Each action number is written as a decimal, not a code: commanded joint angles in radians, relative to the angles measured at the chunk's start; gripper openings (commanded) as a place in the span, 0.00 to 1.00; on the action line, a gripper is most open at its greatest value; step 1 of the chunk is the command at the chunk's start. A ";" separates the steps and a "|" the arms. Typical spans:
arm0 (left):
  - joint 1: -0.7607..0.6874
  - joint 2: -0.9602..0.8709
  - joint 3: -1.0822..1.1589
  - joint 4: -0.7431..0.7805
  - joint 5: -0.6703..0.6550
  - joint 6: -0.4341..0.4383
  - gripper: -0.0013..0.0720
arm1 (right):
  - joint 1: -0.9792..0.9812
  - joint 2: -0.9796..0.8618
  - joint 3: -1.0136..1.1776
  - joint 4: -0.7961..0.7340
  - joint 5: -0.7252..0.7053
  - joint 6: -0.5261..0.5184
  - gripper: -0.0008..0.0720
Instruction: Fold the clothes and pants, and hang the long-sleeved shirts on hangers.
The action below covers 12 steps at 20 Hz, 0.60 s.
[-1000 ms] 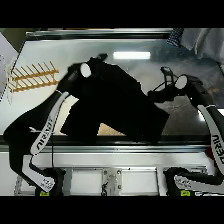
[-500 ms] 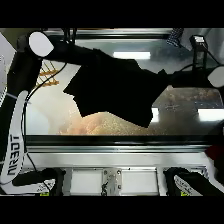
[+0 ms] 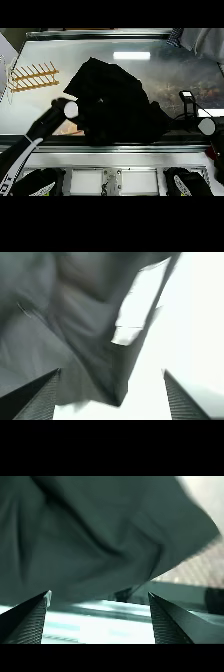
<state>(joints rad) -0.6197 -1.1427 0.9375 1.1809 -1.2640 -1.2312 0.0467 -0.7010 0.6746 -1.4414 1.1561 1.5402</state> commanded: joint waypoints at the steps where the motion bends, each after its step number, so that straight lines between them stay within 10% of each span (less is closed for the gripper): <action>1: -0.082 0.051 -0.090 0.004 0.023 -0.099 1.00 | 0.001 0.042 -0.008 0.002 -0.003 -0.032 0.90; 12: 0.139 0.053 0.013 0.073 0.093 -0.455 1.00 | 0.465 -0.225 0.127 -0.024 -0.023 0.141 0.75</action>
<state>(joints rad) -0.4908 -1.0569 0.9470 1.2007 -1.1461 -1.5887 0.3466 -0.8124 0.7906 -1.4254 1.1587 1.5776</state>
